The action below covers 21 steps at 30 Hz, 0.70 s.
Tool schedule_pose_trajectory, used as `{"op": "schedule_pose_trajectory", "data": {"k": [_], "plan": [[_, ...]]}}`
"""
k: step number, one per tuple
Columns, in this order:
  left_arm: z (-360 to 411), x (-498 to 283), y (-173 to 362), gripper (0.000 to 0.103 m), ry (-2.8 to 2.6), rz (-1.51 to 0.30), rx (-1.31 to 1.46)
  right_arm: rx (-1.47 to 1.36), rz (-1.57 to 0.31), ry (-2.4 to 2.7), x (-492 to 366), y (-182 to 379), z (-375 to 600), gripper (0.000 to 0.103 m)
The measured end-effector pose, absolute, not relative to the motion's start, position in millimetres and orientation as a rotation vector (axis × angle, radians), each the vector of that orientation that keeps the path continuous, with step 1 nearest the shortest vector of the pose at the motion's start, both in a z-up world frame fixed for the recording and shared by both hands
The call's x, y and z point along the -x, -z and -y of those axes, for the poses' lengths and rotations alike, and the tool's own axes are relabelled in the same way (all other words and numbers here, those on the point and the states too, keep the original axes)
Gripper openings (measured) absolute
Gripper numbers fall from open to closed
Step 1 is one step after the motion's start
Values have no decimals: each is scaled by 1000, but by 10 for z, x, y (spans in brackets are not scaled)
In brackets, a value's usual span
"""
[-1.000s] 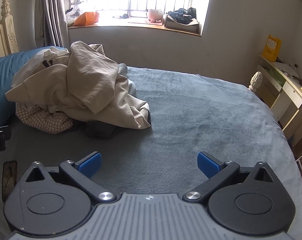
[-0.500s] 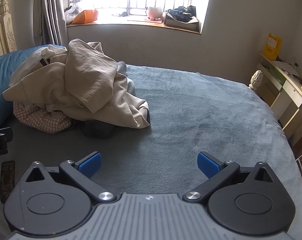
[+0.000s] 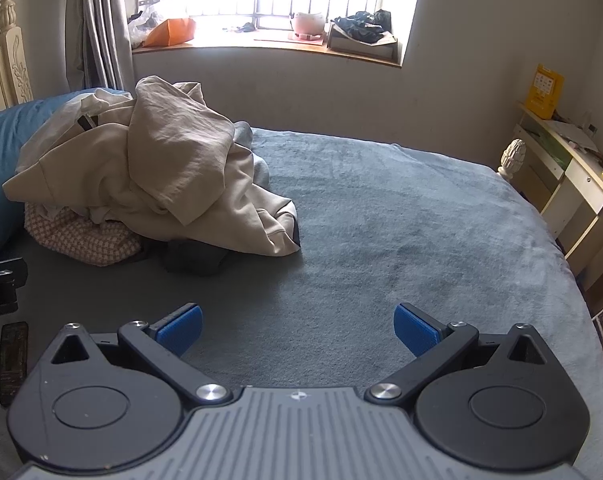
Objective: Fold clothes
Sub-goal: 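Move both grippers into the beige clothes pile toward the khaki trousers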
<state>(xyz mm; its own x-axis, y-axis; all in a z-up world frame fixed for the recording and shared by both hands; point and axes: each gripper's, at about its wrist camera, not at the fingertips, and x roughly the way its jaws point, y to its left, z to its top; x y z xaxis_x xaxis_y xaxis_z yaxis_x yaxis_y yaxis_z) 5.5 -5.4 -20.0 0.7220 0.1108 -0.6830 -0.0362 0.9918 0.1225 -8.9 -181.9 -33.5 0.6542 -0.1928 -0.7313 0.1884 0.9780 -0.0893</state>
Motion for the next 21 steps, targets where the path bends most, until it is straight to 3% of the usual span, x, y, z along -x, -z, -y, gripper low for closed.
{"op": "schedule_pose_trajectory", "data": {"k": [12,21], "plan": [[84,-455,413,103,14,-700,-101,2,-752,129,-153,507,1960,103],[101,-1155,578,103,59,-636,-91,-30,-707,10,-885,573,2264,103]]}}
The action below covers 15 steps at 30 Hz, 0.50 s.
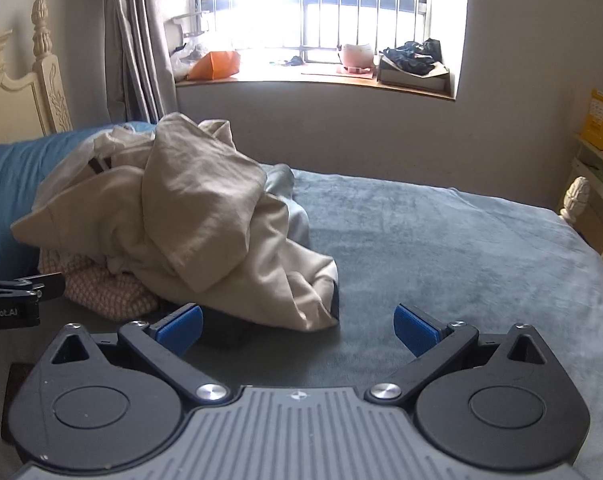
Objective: Fold clothes
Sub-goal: 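Move both grippers into the beige clothes pile toward the khaki trousers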
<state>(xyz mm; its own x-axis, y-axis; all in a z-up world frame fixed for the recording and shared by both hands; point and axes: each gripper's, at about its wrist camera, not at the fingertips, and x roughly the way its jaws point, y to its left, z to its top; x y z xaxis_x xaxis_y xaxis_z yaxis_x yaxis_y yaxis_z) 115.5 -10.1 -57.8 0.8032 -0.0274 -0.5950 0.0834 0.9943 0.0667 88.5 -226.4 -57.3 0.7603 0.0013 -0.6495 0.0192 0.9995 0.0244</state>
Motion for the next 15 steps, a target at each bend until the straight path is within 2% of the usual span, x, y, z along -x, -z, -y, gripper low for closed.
{"op": "schedule_pose_trajectory", "data": {"k": [2,4,6,8,9,15], "plan": [[135,-1400,554,102,73,-602,-98,-38,-700,-6,-1042,561,2303,103],[187,-1683,519,99,82,-576,-102,-48,-715,-17,-1198,572,2321,99],[221,-1999,487,98,94,-568,-92,-84,-743,-24,-1287,606,2337,86],[219,-2298,485,95,121,-561,-63,-119,-773,-36,-1347,659,2342,81],[224,-2448,500,94,141,-563,-48,-108,-785,-37,-1362,687,2314,74],[357,-3304,781,91,183,-706,-39,-119,-843,0,-1331,809,2248,73]]}}
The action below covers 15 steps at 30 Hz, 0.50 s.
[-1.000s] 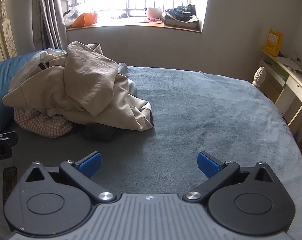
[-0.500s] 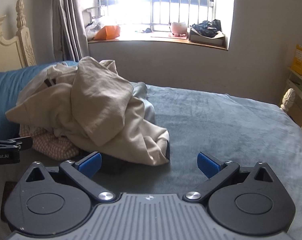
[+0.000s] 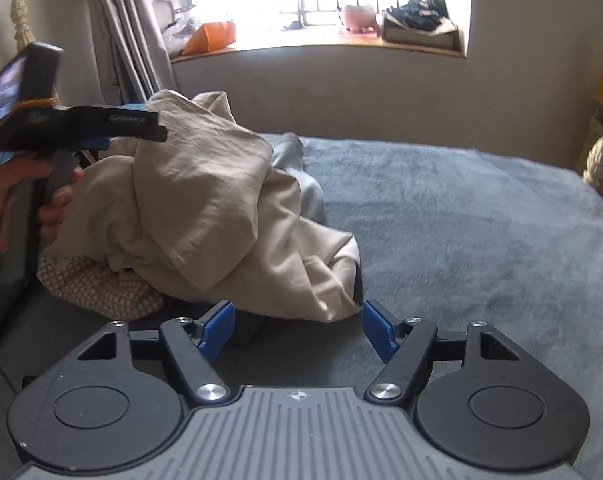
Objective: Fold clothes
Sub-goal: 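Move both grippers into the beige clothes pile toward the khaki trousers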
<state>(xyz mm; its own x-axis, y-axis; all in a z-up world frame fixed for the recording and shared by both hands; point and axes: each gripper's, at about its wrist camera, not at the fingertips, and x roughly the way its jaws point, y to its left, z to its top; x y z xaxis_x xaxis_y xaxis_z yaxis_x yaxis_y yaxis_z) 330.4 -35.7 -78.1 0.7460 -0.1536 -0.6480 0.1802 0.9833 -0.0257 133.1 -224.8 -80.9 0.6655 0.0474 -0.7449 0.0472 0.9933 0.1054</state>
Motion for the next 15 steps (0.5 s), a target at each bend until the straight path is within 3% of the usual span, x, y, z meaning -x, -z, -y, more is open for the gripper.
{"op": "schedule_pose_trajectory", "data": {"k": [8,11,15], "plan": [[213,-3871,1095,91,234,-807,96,-128,-879,103,-1325,803,2284,73],[110,-3834,1050,75,225,-786,174,-127,-896,125,-1345,844,2309,73],[-39,-3726,980,32,241,-774,225,-167,-894,104,-1542,876,2344,71]]}}
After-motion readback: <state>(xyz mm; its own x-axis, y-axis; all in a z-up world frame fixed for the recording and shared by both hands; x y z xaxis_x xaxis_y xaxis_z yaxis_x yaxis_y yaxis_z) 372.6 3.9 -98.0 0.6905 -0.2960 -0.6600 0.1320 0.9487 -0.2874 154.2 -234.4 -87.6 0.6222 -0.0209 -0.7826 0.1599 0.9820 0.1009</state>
